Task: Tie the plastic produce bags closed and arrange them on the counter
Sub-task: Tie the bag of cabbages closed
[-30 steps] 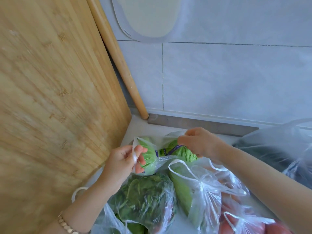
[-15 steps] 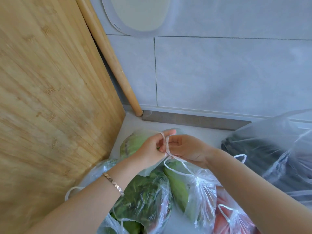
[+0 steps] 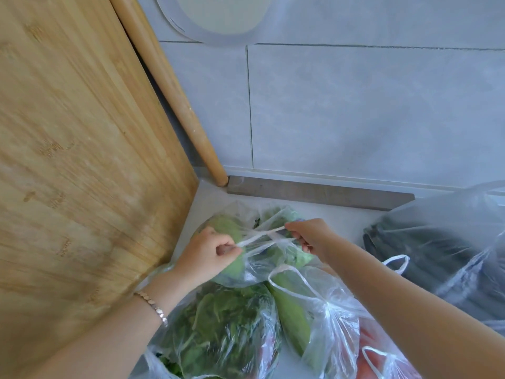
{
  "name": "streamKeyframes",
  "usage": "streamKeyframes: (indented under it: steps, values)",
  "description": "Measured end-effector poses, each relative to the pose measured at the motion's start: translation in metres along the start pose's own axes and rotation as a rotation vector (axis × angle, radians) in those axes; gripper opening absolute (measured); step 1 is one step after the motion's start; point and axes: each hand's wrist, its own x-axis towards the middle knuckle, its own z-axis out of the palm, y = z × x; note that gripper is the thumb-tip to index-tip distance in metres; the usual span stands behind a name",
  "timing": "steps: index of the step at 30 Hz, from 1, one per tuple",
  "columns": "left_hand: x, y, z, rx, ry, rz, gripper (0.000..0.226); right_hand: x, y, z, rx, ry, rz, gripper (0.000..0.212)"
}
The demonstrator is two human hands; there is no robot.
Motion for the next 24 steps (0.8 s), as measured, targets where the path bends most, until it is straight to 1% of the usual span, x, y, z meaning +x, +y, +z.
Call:
streamKeyframes:
  steps: [1,2,3,5,6,8,10,12,13,14,16,17,18,19,20,21,22,23,24]
  values:
    - [0.000,0.001,0.002,0.096,0.023,0.092,0.045,0.007,-0.001,0.002,-0.054,0.031,-0.032,0.032]
    - [0.002,0.004,0.003,0.144,0.056,0.199,0.044,0.012,-0.005,0.006,-0.115,0.064,-0.087,0.033]
    - [0.003,0.007,0.003,0.130,0.079,0.298,0.042,0.018,-0.010,0.009,-0.177,0.093,-0.169,0.035]
    - [0.008,0.012,0.004,-0.018,0.105,0.439,0.042,0.025,-0.023,0.017,-0.305,0.117,-0.328,0.039]
    - [0.010,0.016,0.004,-0.100,0.090,0.458,0.043,0.027,-0.030,0.021,-0.360,0.113,-0.374,0.038]
    - [0.017,0.023,0.006,-0.164,0.055,0.438,0.044,0.034,-0.041,0.029,-0.395,0.072,-0.394,0.036]
    - [0.024,0.031,0.014,-0.138,-0.006,0.339,0.044,0.044,-0.045,0.030,-0.376,0.035,-0.361,0.036]
    - [0.025,0.031,0.022,0.002,-0.076,0.179,0.036,0.053,-0.043,0.024,-0.352,0.052,-0.329,0.038]
    - [0.024,0.028,0.022,0.078,-0.078,0.121,0.029,0.058,-0.042,0.020,-0.354,0.069,-0.326,0.039]
    - [0.022,0.023,0.022,0.152,-0.067,0.107,0.025,0.058,-0.040,0.017,-0.367,0.077,-0.330,0.040]
    - [0.017,0.012,0.023,0.251,-0.054,0.170,0.030,0.061,-0.038,0.016,-0.434,0.080,-0.390,0.040]
    - [0.015,0.005,0.025,0.300,-0.058,0.215,0.035,0.060,-0.039,0.018,-0.496,0.073,-0.453,0.038]
    - [0.014,0.003,0.026,0.364,-0.073,0.259,0.041,0.060,-0.041,0.020,-0.572,0.053,-0.515,0.031]
    - [0.015,0.001,0.028,0.435,-0.089,0.282,0.050,0.058,-0.046,0.021,-0.649,0.014,-0.554,0.016]
    - [0.015,0.000,0.031,0.484,-0.092,0.281,0.061,0.056,-0.052,0.022,-0.735,-0.024,-0.565,0.021]
    - [0.013,0.003,0.033,0.506,-0.104,0.262,0.070,0.055,-0.057,0.022,-0.811,-0.060,-0.564,0.042]
    - [0.012,0.009,0.032,0.510,-0.105,0.240,0.073,0.055,-0.063,0.020,-0.870,-0.088,-0.559,0.056]
    - [0.013,0.015,0.031,0.492,-0.111,0.191,0.070,0.056,-0.067,0.021,-0.933,-0.097,-0.566,0.062]
    - [0.015,0.024,0.028,0.455,-0.111,0.092,0.062,0.055,-0.070,0.022,-1.004,-0.103,-0.588,0.063]
